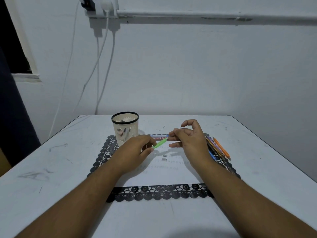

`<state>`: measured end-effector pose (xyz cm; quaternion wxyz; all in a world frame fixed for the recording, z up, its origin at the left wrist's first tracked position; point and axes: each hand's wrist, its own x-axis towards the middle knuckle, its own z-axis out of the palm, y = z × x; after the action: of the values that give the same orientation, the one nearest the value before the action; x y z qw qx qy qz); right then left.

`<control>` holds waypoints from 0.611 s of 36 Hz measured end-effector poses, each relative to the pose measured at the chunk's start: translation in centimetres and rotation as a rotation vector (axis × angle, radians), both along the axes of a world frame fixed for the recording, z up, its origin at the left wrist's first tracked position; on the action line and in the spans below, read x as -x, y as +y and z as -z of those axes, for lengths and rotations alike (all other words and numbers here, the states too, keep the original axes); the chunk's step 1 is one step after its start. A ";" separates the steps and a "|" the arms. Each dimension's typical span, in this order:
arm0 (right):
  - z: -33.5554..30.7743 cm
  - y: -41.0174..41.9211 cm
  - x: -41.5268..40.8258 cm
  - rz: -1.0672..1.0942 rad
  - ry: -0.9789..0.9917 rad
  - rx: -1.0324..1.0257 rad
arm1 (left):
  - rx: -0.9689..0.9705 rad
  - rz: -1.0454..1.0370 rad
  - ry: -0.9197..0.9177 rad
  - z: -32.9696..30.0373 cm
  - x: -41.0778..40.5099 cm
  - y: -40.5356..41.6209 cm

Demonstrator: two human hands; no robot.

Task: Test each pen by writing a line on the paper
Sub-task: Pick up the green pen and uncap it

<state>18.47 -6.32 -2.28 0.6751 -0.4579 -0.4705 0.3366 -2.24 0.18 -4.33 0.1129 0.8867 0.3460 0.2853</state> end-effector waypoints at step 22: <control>-0.1 -0.5 0.4 0.022 -0.096 -0.009 | -0.020 -0.050 -0.003 -0.5 -0.1 -0.6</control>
<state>18.03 -6.83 -2.15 0.6575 -0.4754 -0.4988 0.3048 -2.11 -0.43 -3.84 0.0972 0.8785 0.3648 0.2928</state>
